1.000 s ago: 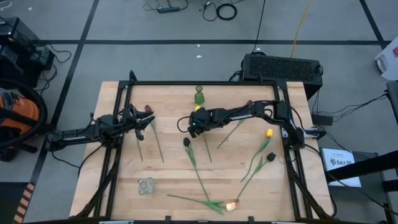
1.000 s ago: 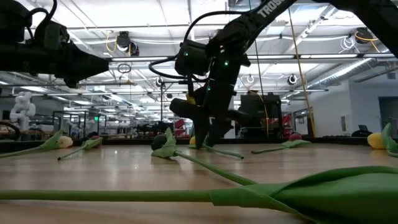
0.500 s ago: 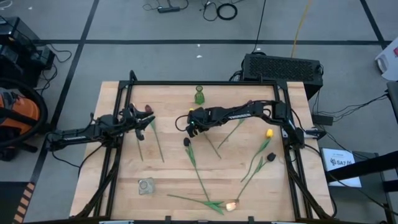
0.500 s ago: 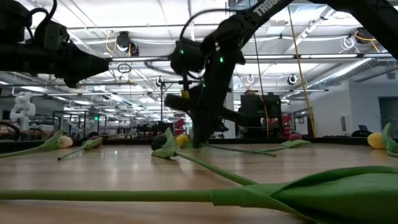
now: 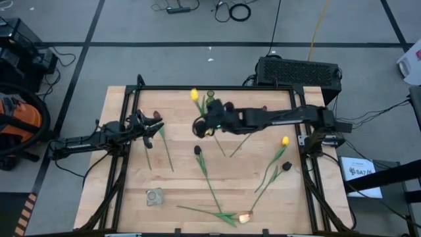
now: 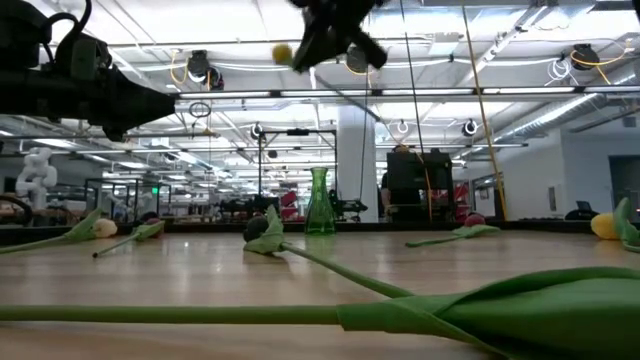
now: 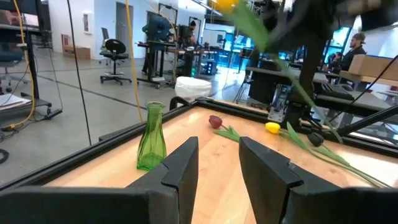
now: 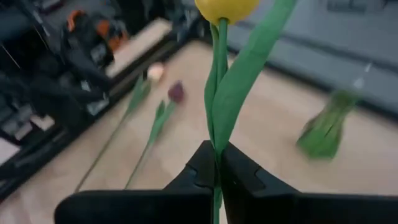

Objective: Sort flowers into vase by color
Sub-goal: Put the left yellow flower into the green vase

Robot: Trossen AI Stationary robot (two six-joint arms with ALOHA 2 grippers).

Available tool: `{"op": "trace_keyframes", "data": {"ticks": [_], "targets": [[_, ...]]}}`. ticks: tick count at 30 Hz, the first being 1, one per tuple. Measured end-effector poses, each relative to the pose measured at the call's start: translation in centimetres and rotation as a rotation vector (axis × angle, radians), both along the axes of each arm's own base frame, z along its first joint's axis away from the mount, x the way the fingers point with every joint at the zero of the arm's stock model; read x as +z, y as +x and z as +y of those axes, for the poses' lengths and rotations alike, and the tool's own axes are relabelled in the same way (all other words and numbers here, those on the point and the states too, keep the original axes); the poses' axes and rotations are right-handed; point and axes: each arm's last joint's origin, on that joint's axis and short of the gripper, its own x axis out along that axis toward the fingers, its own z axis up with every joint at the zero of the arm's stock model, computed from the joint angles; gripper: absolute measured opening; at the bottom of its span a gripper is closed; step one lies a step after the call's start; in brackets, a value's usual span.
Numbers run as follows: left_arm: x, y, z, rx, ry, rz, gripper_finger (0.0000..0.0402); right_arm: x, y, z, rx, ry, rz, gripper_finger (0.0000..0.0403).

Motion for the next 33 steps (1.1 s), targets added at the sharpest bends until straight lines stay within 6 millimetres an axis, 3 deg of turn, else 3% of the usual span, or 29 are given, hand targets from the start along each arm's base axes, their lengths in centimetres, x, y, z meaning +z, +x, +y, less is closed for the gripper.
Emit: {"op": "trace_keyframes", "data": {"ticks": [4, 7, 13, 18, 23, 27, 33], "targets": [[0.0, 0.0, 0.0, 0.0, 0.0, -0.001, 0.0123, 2.3, -1.8, 0.2, 0.031, -0.119, 0.017, 0.0], [0.0, 0.0, 0.0, 0.0, 0.0, -0.001, 0.0123, 2.8, -3.5, -0.1, 0.013, -0.158, 0.053, 0.0], [0.0, 0.0, 0.0, 0.0, 0.0, -0.003, 0.0123, -0.1, -7.5, -2.3, -0.05, -0.152, 0.069, 0.0], [0.0, 0.0, 0.0, 0.0, 0.0, -0.003, 0.0123, -2.4, -10.1, -5.6, 0.082, -0.173, -0.279, 0.0], [0.0, 0.0, 0.0, 0.0, 0.001, -0.004, 0.0123, -4.5, -12.3, -9.2, 0.169, -0.329, -0.685, 0.0], [0.0, 0.0, 0.0, 0.0, 0.0, -0.004, 0.0123, -6.7, -12.2, -11.5, 0.197, -0.465, -0.681, 0.0], [0.0, 0.0, 0.0, 0.001, 0.0, -0.005, 0.0123, -6.9, -9.9, -14.8, 0.265, -0.639, -0.702, 0.0]]}}
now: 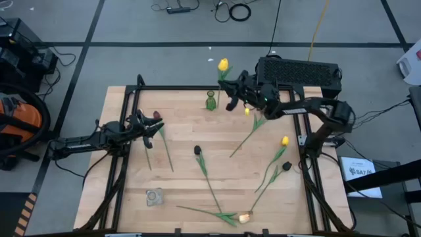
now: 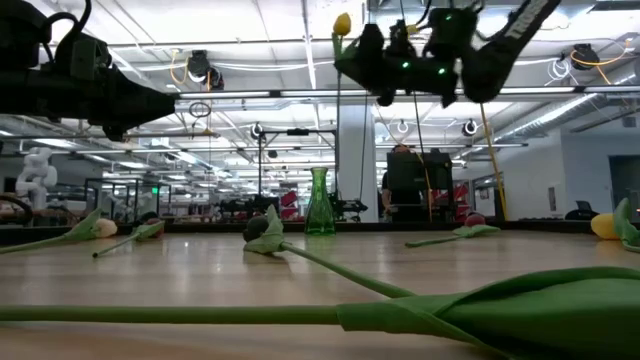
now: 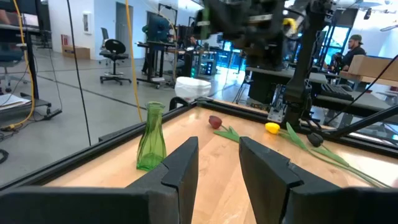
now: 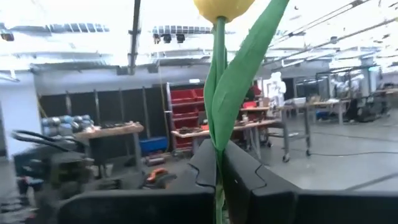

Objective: Sort flowers into vase by color
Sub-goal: Put the left yellow flower into the green vase

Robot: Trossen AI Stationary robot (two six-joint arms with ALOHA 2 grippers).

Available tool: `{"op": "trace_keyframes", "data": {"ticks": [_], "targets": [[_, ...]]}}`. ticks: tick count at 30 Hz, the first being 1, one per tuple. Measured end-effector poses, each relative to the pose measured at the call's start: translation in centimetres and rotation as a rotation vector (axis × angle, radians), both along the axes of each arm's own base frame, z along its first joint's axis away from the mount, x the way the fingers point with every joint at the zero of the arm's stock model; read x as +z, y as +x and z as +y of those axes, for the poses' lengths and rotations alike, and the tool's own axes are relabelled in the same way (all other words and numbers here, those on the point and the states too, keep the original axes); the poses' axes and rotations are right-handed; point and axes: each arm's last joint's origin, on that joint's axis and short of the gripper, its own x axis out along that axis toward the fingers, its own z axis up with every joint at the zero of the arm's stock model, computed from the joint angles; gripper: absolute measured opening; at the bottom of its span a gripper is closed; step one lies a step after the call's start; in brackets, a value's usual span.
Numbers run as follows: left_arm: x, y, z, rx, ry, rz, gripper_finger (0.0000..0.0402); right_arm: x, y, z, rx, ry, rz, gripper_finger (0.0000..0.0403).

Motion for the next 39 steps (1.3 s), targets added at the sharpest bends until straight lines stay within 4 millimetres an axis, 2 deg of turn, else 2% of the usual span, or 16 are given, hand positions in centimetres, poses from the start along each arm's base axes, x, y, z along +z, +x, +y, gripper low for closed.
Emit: {"op": "trace_keyframes", "data": {"ticks": [3, 7, 12, 16, 20, 34, 39], "targets": [[0.0, 0.0, 0.0, 0.0, 0.0, -0.001, 0.0123, 0.9, 0.8, -2.2, 0.022, -0.033, -0.04, 0.0], [0.0, 0.0, 0.0, 0.0, 0.0, -0.001, 0.0123, 2.7, 1.6, -4.8, 0.142, -0.069, -0.081, 0.0], [0.0, 0.0, 0.0, -0.001, 0.0, 0.0, 0.0123, 4.6, 2.1, -6.9, 0.183, -0.123, -0.101, 0.0], [0.0, 0.0, 0.0, 0.0, 0.0, -0.001, 0.0123, 4.2, 2.1, -8.0, 0.162, -0.076, -0.043, 0.0], [0.0, 0.0, 0.0, -0.001, 0.0, -0.001, 0.0123, 3.7, 2.0, -8.4, 0.222, -0.056, 0.014, 0.0], [0.0, 0.0, 0.0, 0.0, 0.0, -0.001, 0.0123, 3.2, 2.0, -8.5, 0.213, -0.047, 0.047, 0.0], [0.0, 0.0, 0.0, 0.0, 0.0, -0.001, 0.0123, 1.7, 2.7, -8.7, 0.216, -0.038, 0.057, 0.0]]}}
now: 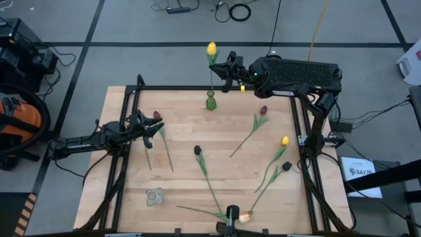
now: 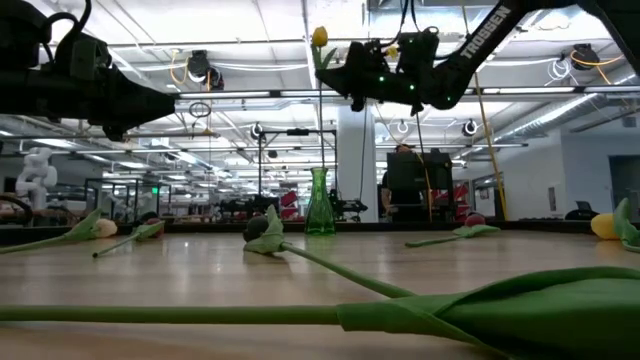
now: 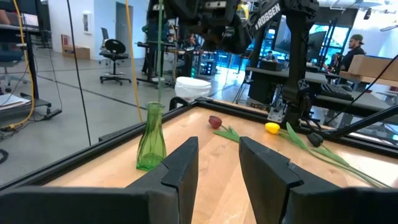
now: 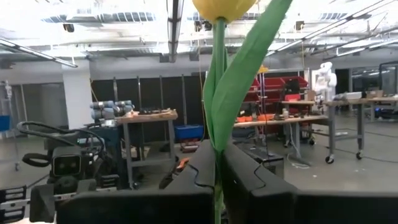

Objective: Sort flowers into vase by color
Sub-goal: Put the left yellow flower into the green vase

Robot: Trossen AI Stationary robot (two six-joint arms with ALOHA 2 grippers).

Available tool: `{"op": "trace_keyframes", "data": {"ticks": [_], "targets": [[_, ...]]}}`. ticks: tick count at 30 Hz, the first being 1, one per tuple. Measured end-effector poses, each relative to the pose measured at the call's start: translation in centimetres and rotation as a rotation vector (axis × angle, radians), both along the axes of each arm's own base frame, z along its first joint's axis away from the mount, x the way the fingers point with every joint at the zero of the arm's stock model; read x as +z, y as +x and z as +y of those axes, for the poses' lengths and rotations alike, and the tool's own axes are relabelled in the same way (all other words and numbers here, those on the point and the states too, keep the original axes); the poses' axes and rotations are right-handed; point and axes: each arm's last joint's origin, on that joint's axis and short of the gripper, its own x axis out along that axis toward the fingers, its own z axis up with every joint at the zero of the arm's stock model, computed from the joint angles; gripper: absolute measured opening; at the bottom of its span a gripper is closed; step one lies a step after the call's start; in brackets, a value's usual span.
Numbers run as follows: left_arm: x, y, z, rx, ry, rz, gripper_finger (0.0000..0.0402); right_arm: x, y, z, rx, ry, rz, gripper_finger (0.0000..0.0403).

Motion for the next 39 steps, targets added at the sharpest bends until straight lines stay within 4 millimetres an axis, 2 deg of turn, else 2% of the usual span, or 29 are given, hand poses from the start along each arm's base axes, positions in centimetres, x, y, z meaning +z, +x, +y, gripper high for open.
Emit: {"op": "trace_keyframes", "data": {"ticks": [6, 15, 27, 32, 39], "targets": [[0.0, 0.0, 0.0, 0.0, 0.0, 0.0, 0.0123, -2.5, 0.8, -0.6, 0.02, 0.062, -0.011, 0.0], [0.0, 0.0, 0.0, 0.0, 0.0, -0.001, 0.0123, -5.2, 1.4, -1.2, 0.012, 0.155, 0.104, 0.001], [0.0, 0.0, 0.0, 0.0, 0.0, 0.0, 0.0123, -5.8, 1.0, -1.9, 0.002, 0.221, 0.166, 0.0061], [0.0, 0.0, 0.0, 0.0, 0.0, 0.0, 0.0123, -6.0, 0.8, -1.8, -0.008, 0.257, 0.263, 0.0079], [0.0, 0.0, 0.0, 0.0, 0.0, -0.001, 0.0123, -3.9, -0.2, -1.1, -0.054, 0.211, 0.364, 0.0102]]}}
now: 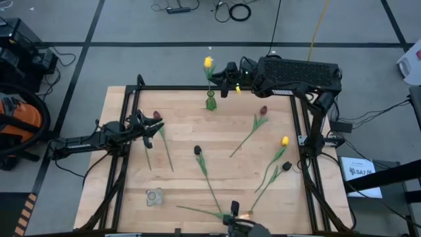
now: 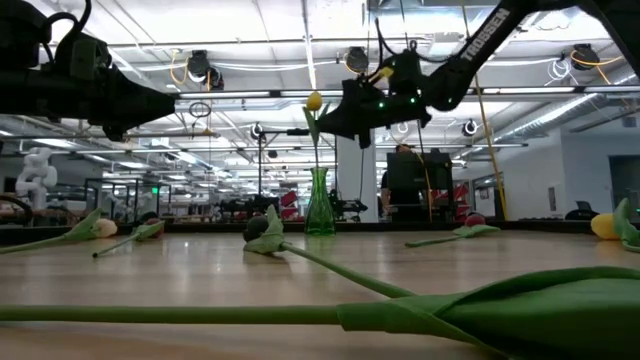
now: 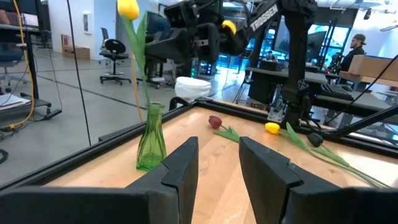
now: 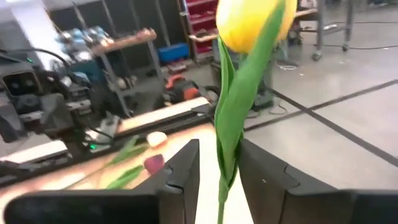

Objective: Sort flowers into vase by color
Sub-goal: Put the left yellow flower into the green vase, then put the left dark red flower into the transparent vase

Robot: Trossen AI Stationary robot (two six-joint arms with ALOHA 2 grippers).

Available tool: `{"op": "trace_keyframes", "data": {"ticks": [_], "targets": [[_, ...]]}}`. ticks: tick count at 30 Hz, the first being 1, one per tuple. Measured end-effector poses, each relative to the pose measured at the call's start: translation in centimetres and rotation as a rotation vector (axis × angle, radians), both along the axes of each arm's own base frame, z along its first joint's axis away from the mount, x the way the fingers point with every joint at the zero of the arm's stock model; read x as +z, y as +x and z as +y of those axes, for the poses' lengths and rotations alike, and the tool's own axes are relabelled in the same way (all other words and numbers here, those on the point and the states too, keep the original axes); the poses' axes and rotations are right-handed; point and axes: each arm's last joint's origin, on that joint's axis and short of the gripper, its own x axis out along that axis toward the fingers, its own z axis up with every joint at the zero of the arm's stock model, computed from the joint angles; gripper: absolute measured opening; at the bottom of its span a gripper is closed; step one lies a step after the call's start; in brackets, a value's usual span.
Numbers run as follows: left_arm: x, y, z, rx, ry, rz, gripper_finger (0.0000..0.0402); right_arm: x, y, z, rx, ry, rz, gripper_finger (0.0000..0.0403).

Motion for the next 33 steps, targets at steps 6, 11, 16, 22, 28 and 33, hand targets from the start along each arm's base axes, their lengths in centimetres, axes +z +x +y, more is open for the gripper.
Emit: {"op": "trace_keyframes", "data": {"ticks": [6, 11, 16, 22, 28, 33], "targets": [[0.0, 0.0, 0.0, 0.0, 0.0, 0.001, 0.0123, 2.8, -2.1, 1.2, -0.157, 0.017, 0.153, 0.0114], [0.0, 0.0, 0.0, 0.0, 0.0, 0.0, 0.0123, 5.3, -4.3, 3.3, -0.252, 0.08, 0.267, 0.0109], [0.0, 0.0, 0.0, 0.0, 0.0, 0.0, 0.0123, 7.4, -6.2, 6.3, -0.35, 0.298, 0.293, 0.009], [0.0, 0.0, 0.0, 0.0, 0.0, 0.0, 0.0123, 8.2, -7.0, 10.9, -0.394, 0.514, 0.37, 0.0061], [0.0, 0.0, 0.0, 0.0, 0.0, 0.0, 0.0123, 7.3, -7.1, 14.3, -0.531, 0.643, 0.478, 0.0043], [0.0, 0.0, 0.0, 0.0, 0.0, 0.0, 0.0123, 6.5, -7.3, 16.1, -0.6, 0.803, 0.54, 0.0043]]}}
